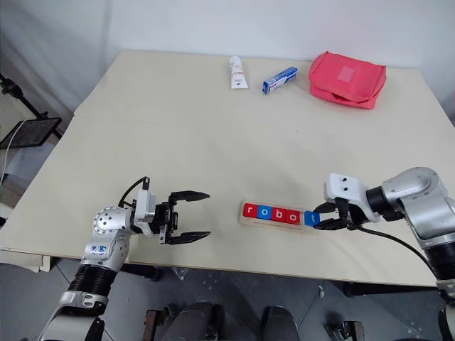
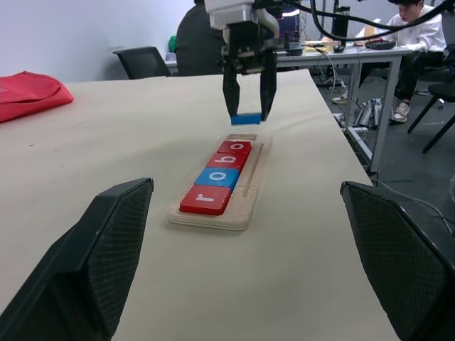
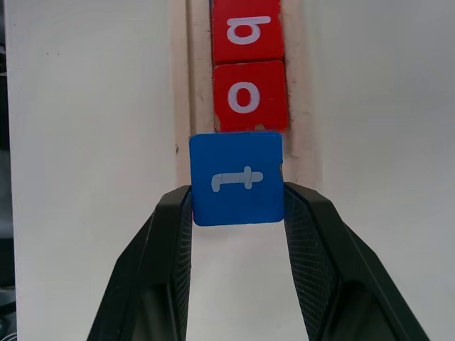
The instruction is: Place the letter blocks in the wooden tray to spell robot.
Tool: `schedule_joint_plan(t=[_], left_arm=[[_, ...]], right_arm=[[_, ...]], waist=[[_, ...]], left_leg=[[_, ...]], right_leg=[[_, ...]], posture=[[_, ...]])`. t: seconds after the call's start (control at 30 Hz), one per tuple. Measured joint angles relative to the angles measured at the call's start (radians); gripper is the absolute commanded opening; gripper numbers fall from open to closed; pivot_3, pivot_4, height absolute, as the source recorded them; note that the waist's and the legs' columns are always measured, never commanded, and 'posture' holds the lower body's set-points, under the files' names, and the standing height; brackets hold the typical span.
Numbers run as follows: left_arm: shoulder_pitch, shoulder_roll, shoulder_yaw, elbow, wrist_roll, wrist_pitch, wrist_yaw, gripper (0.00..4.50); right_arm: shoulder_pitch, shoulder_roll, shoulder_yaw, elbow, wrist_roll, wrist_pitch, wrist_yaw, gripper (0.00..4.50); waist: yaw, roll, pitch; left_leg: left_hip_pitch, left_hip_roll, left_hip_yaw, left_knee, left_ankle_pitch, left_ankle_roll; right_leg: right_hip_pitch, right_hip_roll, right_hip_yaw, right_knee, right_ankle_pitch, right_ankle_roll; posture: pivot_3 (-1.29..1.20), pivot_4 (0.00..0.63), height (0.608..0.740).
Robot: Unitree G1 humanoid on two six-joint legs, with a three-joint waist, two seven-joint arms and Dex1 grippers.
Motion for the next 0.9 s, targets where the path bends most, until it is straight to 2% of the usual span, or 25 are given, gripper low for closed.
schedule_joint_plan(t=[0.4,0.67,0.7,0.9], left_arm=[[0.021,0.000,0.000,-0.003,0.000,-0.004,0.013,4.50],[0.021,-0.002,0.000,-0.003,0.001,-0.015,0.018,4.50],[0.021,-0.002,0.000,-0.003,0.001,-0.017,0.018,4.50],[0.020,-0.004,-0.002,-0.002,0.002,-0.020,0.018,4.50]], right_arm=[[-0.018,0.042,0.020,0.036,-0.025,-0.010,-0.012,1.46],[-0.028,0.048,0.019,0.052,-0.040,-0.009,-0.031,4.26],[-0.031,0.049,0.017,0.047,-0.038,-0.003,-0.035,4.48],[0.009,0.043,-0.049,-0.065,0.015,0.066,-0.061,4.48]], waist=[[0.000,0.000,0.000],[-0.001,0.000,0.000],[-0.001,0.000,0.000],[0.003,0.000,0.000]], left_leg=[[0.000,0.000,0.000,0.000,0.000,0.000],[0.000,0.000,0.000,0.000,0.000,0.000],[0.000,0.000,0.000,0.000,0.000,0.000],[0.000,0.000,-0.001,0.000,0.000,0.000]], right_leg=[[0.000,0.000,0.000,0.000,0.000,0.000],[0.000,0.000,0.000,0.000,0.000,0.000],[0.000,0.000,0.000,0.000,0.000,0.000],[0.000,0.000,0.000,0.000,0.000,0.000]], posture=[[0.00,0.150,0.740],[0.00,0.150,0.740],[0.00,0.150,0.740],[0.00,0.150,0.740]])
